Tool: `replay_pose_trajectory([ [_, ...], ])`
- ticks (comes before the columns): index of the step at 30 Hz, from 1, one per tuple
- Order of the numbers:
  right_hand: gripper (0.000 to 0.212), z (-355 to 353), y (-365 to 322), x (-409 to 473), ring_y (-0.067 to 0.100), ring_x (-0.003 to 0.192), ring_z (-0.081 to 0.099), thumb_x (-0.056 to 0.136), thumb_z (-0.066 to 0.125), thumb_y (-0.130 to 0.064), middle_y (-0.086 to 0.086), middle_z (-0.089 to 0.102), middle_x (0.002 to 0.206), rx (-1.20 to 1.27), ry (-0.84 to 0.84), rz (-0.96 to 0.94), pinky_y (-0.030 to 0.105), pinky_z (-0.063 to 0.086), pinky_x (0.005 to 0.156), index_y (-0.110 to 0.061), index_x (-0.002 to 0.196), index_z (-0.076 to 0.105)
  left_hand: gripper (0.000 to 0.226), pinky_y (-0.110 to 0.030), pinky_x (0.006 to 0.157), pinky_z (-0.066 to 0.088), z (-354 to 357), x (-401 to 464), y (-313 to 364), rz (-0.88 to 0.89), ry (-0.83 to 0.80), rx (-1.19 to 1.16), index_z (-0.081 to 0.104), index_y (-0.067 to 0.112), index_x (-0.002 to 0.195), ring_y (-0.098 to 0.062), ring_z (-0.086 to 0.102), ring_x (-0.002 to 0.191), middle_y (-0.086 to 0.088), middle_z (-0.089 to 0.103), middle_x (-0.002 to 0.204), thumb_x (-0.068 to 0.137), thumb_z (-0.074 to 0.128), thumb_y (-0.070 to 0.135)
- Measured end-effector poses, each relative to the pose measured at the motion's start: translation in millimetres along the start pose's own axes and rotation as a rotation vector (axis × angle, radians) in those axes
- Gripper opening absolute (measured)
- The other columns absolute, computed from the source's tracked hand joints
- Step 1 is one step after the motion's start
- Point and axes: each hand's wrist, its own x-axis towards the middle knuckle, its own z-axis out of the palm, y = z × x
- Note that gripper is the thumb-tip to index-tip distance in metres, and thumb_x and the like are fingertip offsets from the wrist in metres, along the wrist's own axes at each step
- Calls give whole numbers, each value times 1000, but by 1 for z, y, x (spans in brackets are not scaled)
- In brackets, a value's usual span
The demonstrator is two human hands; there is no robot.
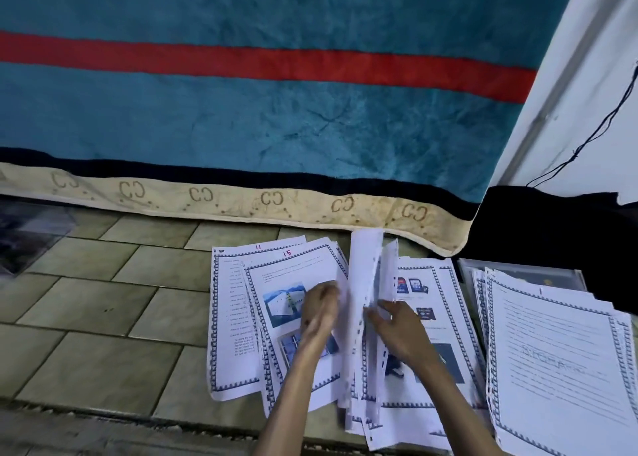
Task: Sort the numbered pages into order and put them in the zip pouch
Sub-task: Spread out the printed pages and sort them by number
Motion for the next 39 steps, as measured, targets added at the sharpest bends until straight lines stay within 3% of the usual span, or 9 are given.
replay_pose_trajectory([
  [5,33,11,8,6,27,118,51,95,44,-21,14,54,129,-204,66,-36,30,41,88,-11,123,59,39,-40,101,36,-51,13,-19,-66,370,382,47,10,133,-35,34,130,-15,37,145,94,43,12],
  [12,58,13,-11,-8,27,130,44,93,32,-57,3,10,158,-441,-24,-158,42,41,97,-46,145,9,46,-38,97,41,-85,34,-22,-146,449,232,38,-3,134,-37,47,124,-23,49,135,92,51,11],
  [18,55,64,-29,-10,25,118,59,96,11,-51,3,60,129,-695,-17,-440,45,49,91,-34,121,57,43,-29,89,42,-93,41,-21,-112,375,234,50,4,127,-33,53,117,-19,56,128,87,58,18],
  [23,41,97,-23,-4,20,119,58,94,24,-49,-6,62,126,-826,-46,-489,38,29,110,-38,120,55,39,-29,78,43,-86,38,-21,-132,336,116,47,-2,121,-29,57,103,-17,57,123,85,58,9],
  [28,58,103,-11,1,26,123,54,97,10,-53,-5,60,130,-823,-74,-347,39,5,108,-31,122,58,27,-28,82,44,-83,41,-30,-108,289,-166,53,8,109,-23,58,99,-8,60,104,84,63,9],
  [30,70,100,-8,3,26,132,40,94,3,-59,-3,54,137,-809,-43,-329,38,-2,109,-26,128,55,33,-37,92,49,-79,39,-31,-159,176,-242,54,3,116,-29,60,106,-14,63,115,84,60,3],
  [33,110,97,0,8,20,139,-16,64,-31,-74,-7,4,156,-725,-60,-380,36,-22,111,-22,149,16,45,-46,94,50,-80,36,-34,-141,158,-200,54,3,121,-30,61,107,-17,64,118,79,63,-7],
  [36,125,91,-11,6,17,143,-18,49,-37,-77,-5,-1,159,-655,-82,-316,39,-14,114,-20,150,9,32,-43,82,56,-93,34,-38,-132,142,-335,62,3,109,-29,67,93,-18,68,109,77,70,-1],
  [39,118,93,-29,0,20,143,13,59,-19,-84,1,26,153,-443,0,-308,34,12,116,-20,145,30,30,-37,69,59,-102,29,-38,-167,-26,-479,64,4,107,-30,70,84,-19,70,104,90,57,28],
])
